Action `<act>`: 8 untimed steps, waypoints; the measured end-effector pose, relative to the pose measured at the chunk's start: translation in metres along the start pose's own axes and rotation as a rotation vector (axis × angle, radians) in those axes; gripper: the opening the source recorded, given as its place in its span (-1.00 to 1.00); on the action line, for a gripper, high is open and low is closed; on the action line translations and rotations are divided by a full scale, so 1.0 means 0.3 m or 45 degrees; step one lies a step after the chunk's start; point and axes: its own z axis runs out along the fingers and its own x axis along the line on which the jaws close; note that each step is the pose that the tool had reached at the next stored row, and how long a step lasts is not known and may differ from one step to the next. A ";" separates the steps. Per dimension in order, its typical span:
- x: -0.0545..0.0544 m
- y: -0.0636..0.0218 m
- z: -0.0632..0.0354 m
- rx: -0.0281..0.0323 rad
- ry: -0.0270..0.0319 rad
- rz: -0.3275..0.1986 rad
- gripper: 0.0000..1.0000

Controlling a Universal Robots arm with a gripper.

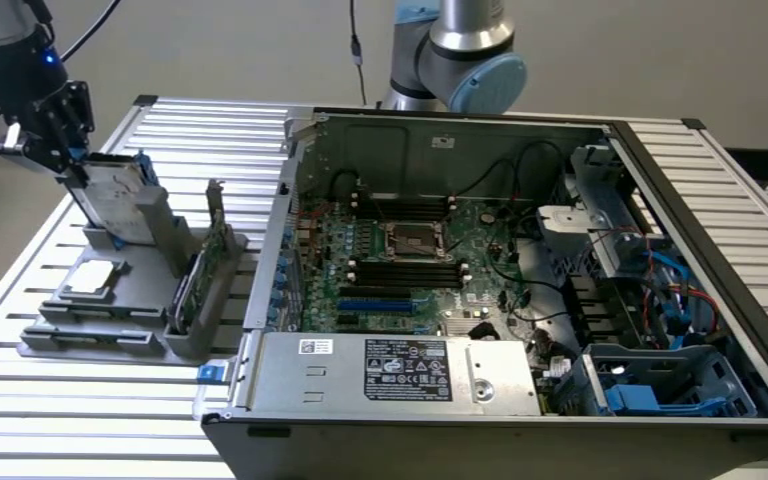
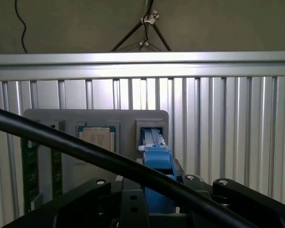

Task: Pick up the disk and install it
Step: 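Pick up the disk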

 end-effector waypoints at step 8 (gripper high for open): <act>-0.005 -0.001 -0.102 -0.0004 0.0000 0.000 -0.35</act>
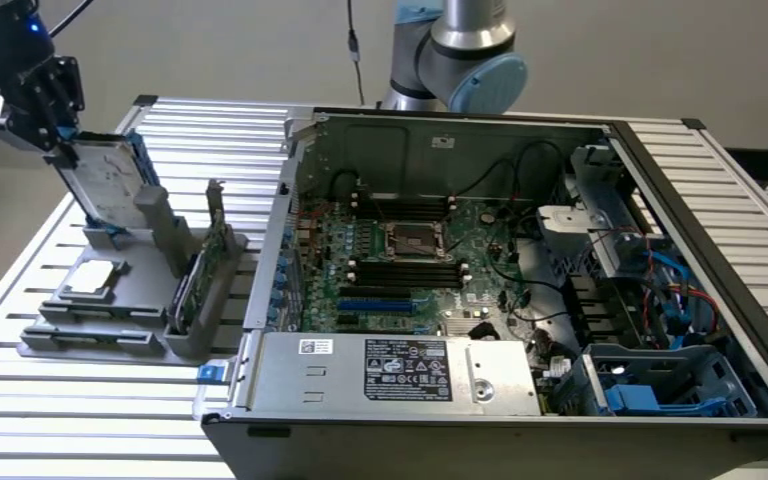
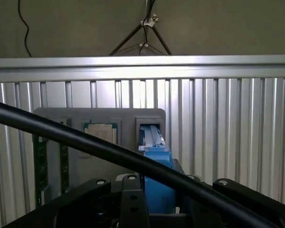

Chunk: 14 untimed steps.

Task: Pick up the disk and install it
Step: 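Pick up the disk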

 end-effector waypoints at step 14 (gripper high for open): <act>-0.003 -0.037 -0.213 -0.0002 0.0001 0.000 -0.35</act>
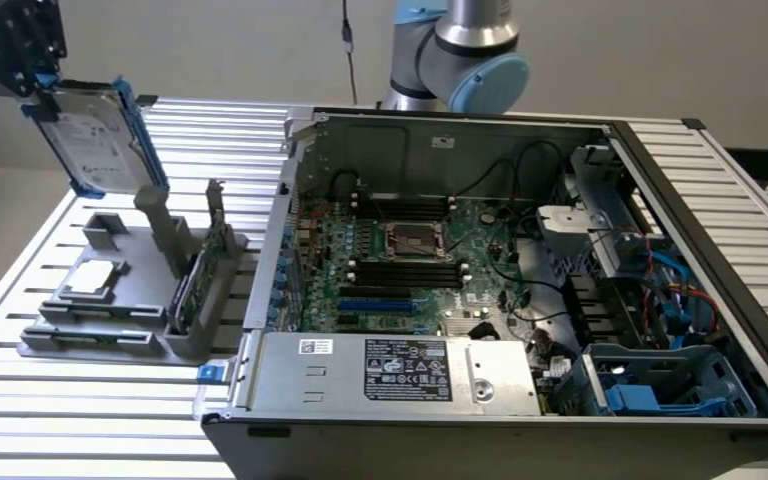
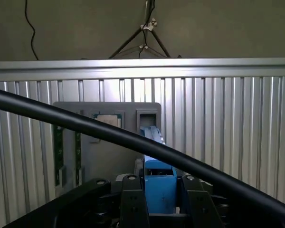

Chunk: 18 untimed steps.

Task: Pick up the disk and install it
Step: 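Pick up the disk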

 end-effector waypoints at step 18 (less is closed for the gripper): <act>0.031 -0.261 -0.281 -0.0132 0.0003 0.001 -0.35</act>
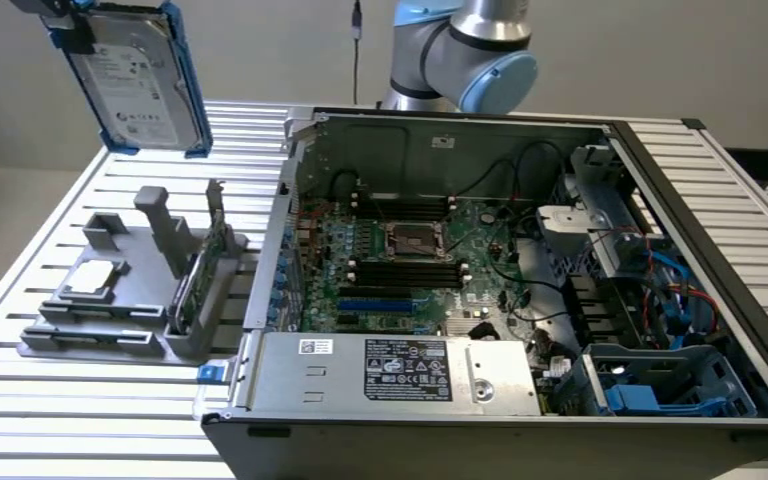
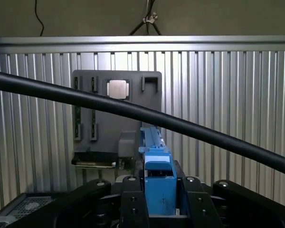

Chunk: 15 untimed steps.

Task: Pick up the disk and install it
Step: 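Pick up the disk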

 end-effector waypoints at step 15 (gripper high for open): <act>0.041 -0.224 -0.157 -0.0109 0.0002 0.001 -0.35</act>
